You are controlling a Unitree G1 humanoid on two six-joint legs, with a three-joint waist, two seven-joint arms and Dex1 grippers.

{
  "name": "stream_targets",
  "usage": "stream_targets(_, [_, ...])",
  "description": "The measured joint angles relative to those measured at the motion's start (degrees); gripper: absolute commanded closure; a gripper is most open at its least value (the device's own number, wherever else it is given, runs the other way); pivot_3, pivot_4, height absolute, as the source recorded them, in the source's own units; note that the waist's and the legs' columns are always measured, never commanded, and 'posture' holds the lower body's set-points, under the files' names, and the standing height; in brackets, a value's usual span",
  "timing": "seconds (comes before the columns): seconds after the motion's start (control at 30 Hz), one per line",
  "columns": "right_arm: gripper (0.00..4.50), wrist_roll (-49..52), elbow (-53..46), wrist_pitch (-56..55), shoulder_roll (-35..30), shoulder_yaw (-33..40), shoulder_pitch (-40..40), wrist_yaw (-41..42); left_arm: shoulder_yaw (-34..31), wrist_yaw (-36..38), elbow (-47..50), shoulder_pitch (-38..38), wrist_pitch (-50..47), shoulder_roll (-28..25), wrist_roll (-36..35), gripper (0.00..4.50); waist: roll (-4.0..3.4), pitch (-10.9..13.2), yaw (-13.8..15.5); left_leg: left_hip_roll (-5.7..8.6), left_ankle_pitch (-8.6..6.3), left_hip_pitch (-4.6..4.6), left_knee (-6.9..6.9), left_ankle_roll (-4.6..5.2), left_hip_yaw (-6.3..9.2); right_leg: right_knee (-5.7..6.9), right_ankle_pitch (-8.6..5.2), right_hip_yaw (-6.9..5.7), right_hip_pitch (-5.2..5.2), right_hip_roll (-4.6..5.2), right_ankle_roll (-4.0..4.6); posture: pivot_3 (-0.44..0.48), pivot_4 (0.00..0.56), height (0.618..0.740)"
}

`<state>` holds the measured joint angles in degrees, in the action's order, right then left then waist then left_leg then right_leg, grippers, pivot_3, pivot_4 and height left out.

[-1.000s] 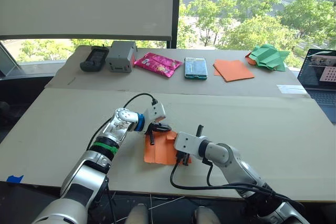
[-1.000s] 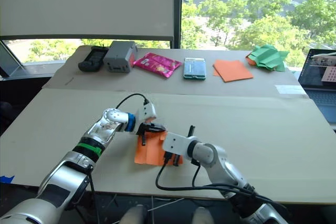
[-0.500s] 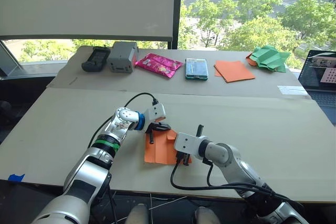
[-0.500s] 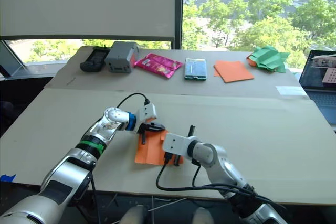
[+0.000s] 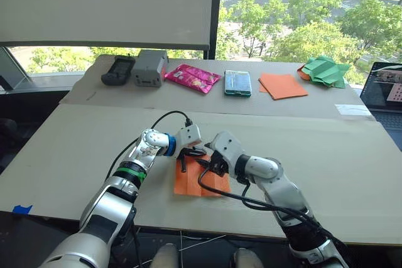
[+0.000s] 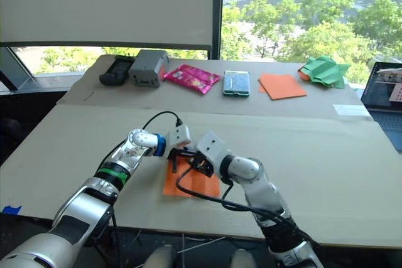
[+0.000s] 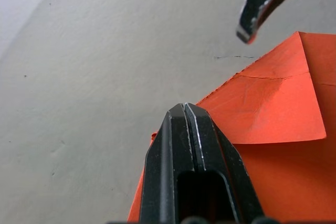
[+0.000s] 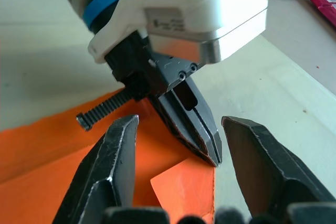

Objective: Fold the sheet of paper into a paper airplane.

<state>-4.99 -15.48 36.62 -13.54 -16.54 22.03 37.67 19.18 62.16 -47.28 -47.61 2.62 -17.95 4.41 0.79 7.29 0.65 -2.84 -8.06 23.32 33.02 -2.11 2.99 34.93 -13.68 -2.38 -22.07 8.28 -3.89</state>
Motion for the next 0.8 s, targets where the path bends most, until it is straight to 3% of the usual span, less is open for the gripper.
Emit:
stream_targets(0.17, [4.45,-0.6,6.1,1.6,-0.9,-0.7,0.6,-2.2,0.0,-0.1,0.1,0.1,0.1,0.0,0.1,4.50,-0.01,0.0,0.0,0.00,0.00,0.00,-0.01,0.00,-0.01,0.04,-0.02,0.00,-0.03,0.00,0.04,0.000,0.150,0.702])
stream_targets(0.8, [4.48,-1.3,16.5,-2.7,-0.4,-3.7,3.9,-6.1,0.1,-0.3,1.6,0.7,0.0,-0.1,1.0,4.50,-0.04,-0.1,-0.2,0.00,0.00,-0.05,-0.02,0.01,0.00,0.05,-0.04,0.00,0.00,0.00,0.07,0.000,0.150,0.702])
